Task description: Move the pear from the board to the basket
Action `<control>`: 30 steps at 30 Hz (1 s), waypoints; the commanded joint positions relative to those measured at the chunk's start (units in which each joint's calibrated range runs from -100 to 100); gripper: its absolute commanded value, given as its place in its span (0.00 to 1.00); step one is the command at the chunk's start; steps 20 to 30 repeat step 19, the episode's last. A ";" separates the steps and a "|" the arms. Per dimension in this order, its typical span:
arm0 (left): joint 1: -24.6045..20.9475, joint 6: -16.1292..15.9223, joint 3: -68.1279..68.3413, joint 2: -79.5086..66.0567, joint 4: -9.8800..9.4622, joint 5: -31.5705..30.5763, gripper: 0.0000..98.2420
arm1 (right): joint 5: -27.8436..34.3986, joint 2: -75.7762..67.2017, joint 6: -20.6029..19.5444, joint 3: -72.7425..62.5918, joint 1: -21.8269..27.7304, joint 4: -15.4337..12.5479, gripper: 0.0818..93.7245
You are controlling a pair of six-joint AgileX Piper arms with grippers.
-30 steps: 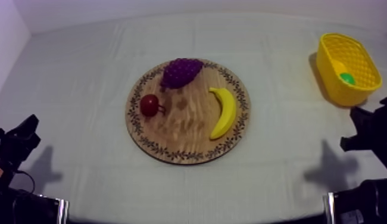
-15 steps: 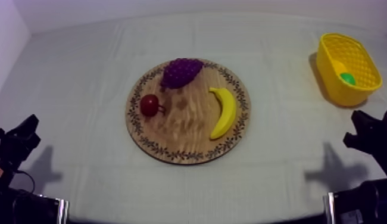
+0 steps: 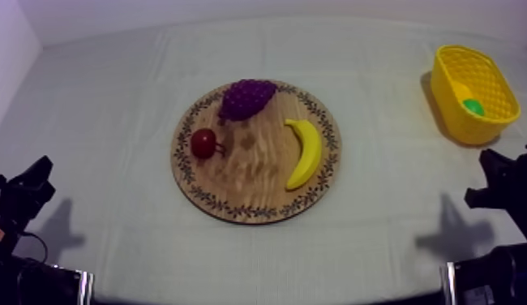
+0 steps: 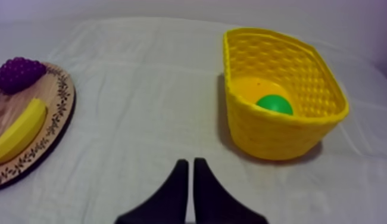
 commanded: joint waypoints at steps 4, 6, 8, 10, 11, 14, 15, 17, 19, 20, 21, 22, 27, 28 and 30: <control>0.01 -0.01 0.02 0.00 -0.02 0.01 0.00 | 0.02 -0.03 0.61 -0.03 0.05 -0.02 0.00; 0.01 0.00 0.02 0.00 -0.02 0.01 0.00 | -0.01 -0.03 0.63 -0.03 0.07 -0.02 0.00; 0.01 -0.01 0.02 0.00 -0.02 0.01 0.00 | -0.04 -0.03 0.66 -0.03 0.11 -0.02 0.00; 0.01 0.00 0.02 0.00 -0.02 0.01 0.00 | -0.05 -0.03 0.71 -0.03 0.14 -0.02 0.00; 0.01 -0.02 0.02 0.00 -0.02 0.01 0.00 | -0.05 -0.03 0.71 -0.03 0.15 -0.02 0.00; 0.01 -0.01 0.02 0.00 -0.02 0.01 0.00 | -0.06 -0.03 0.68 -0.03 0.17 -0.02 0.00; 0.01 -0.01 0.02 0.00 -0.02 0.01 0.00 | -0.06 -0.03 0.67 -0.03 0.17 -0.02 0.00; 0.01 0.00 0.02 0.00 -0.02 0.01 0.00 | -0.06 -0.03 0.66 -0.03 0.17 -0.02 0.00; 0.01 0.00 0.02 0.00 -0.02 0.01 0.00 | -0.06 -0.03 0.69 -0.03 0.18 -0.02 0.00; 0.01 0.00 0.02 0.00 -0.02 0.01 0.00 | -0.06 -0.03 0.69 -0.03 0.18 -0.02 0.00; 0.01 0.00 0.02 0.00 -0.02 0.01 0.00 | -0.06 -0.03 0.69 -0.03 0.18 -0.02 0.00; 0.01 0.00 0.02 0.00 -0.02 0.01 0.00 | -0.06 -0.03 0.69 -0.03 0.18 -0.02 0.00; 0.01 0.00 0.02 0.00 -0.02 0.01 0.00 | -0.06 -0.03 0.69 -0.03 0.18 -0.02 0.00; 0.01 0.00 0.02 0.00 -0.02 0.01 0.00 | -0.06 -0.03 0.69 -0.03 0.18 -0.02 0.00; 0.01 0.00 0.02 0.00 -0.02 0.01 0.00 | -0.06 -0.03 0.69 -0.03 0.18 -0.02 0.00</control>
